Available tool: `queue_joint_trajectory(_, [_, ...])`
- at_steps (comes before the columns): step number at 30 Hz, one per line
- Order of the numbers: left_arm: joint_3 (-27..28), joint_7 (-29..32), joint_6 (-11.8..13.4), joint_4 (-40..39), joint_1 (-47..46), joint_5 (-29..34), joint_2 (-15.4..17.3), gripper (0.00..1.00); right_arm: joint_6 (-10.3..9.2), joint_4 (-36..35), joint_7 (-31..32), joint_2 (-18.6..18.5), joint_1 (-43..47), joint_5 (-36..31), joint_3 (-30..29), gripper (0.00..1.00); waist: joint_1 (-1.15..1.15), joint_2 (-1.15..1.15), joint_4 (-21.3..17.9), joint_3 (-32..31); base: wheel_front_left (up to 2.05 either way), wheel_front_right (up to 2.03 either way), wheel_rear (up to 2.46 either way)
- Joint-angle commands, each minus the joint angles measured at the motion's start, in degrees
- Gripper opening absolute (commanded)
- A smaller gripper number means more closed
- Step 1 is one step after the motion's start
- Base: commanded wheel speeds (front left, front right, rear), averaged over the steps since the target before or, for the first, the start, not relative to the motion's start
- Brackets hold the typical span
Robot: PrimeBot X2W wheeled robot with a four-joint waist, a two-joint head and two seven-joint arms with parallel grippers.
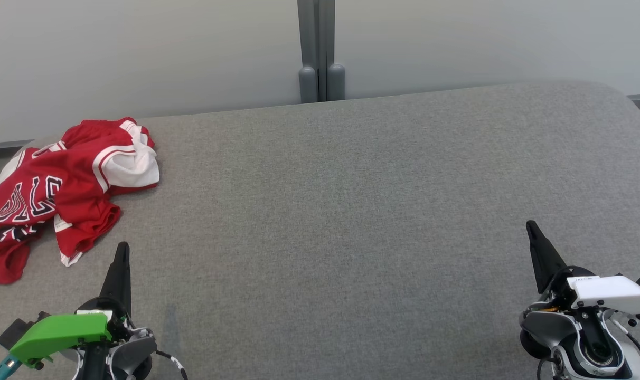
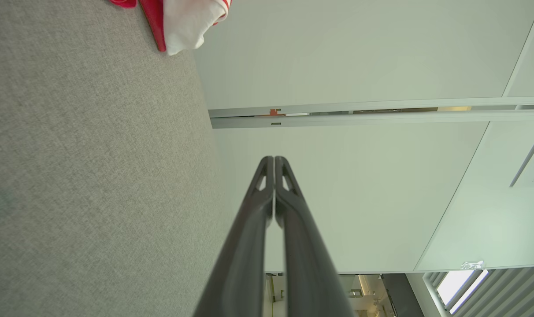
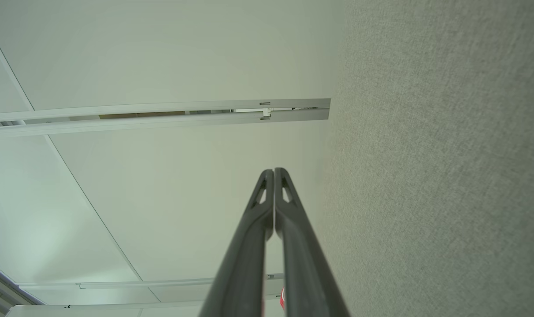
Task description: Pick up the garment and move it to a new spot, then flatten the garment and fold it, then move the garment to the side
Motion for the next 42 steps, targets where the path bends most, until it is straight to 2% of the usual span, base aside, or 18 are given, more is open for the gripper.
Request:
queue_joint_trajectory(1, [0.1,0.1,-0.3,-0.1,-0.7,-0.2,0.4,0.00,0.02,-0.3,0.1,-0.2,0.5,0.4,-0.1,0.00,0.00,0.00,0.0,0.0,0.00,0.00,0.00])
queue_joint_trajectory(42, [0.1,0.1,-0.3,-0.1,-0.7,-0.2,0.4,0.00,0.02,-0.3,0.1,-0.2,0.5,0.4,-0.1,0.00,0.00,0.00,0.0,0.0,0.00,0.00,0.00])
